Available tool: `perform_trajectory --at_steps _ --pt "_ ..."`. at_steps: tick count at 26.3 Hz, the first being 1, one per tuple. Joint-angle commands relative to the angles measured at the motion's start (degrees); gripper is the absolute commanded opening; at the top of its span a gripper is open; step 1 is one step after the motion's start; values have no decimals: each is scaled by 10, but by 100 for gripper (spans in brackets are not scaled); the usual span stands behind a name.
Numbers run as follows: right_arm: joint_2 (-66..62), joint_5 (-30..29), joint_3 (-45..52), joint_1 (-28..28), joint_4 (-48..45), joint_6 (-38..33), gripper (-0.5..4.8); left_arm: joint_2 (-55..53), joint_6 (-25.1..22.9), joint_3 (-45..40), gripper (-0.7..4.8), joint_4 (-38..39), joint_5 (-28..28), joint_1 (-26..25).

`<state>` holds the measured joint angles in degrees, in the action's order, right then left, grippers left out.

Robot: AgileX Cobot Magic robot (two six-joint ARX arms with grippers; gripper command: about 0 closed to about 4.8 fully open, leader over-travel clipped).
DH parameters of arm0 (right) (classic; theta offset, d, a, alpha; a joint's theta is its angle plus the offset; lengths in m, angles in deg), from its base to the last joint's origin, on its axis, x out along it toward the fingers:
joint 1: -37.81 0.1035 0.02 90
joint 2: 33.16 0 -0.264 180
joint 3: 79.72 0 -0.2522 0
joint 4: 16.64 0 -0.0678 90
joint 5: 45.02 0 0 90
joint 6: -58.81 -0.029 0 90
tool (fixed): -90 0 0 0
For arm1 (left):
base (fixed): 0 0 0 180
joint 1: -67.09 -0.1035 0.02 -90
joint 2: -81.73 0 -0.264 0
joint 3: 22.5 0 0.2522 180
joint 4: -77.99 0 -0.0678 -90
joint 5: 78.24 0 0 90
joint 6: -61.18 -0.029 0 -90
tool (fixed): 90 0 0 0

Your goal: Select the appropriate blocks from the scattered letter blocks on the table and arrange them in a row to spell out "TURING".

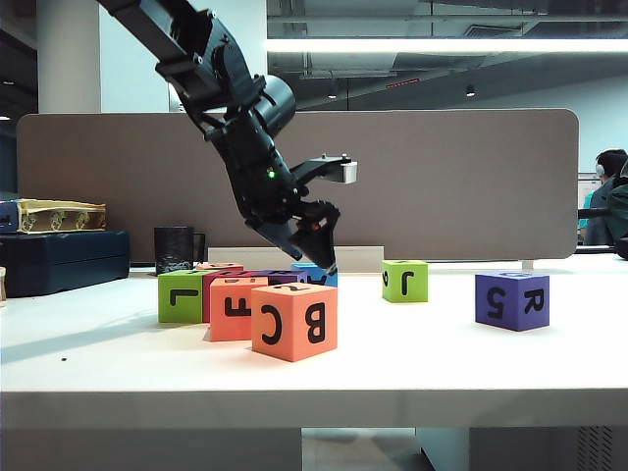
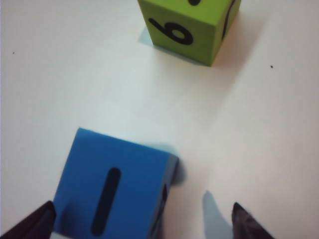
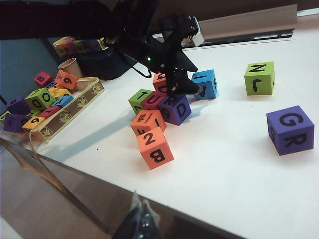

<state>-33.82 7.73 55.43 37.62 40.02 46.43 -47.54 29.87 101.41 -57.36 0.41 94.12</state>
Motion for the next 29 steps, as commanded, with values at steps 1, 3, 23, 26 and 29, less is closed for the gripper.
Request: perform_trajectory --at_steps 1,3,23,26,29 --pt "7 -2 -2 0 -7 0 -1 -10 -2 2 479 -36 -3 1" --pt "7 -2 -2 0 -7 0 -1 -16 -2 2 479 -46 -2 0" --pt "7 2 -2 0 -7 2 -1 33 -18 3 381 -15 21 -1" --pt "7 2 -2 0 -7 2 -1 33 -63 3 418 35 -18 -3" --pt "7 2 -2 0 -7 2 -1 33 -105 3 479 33 -18 -8"
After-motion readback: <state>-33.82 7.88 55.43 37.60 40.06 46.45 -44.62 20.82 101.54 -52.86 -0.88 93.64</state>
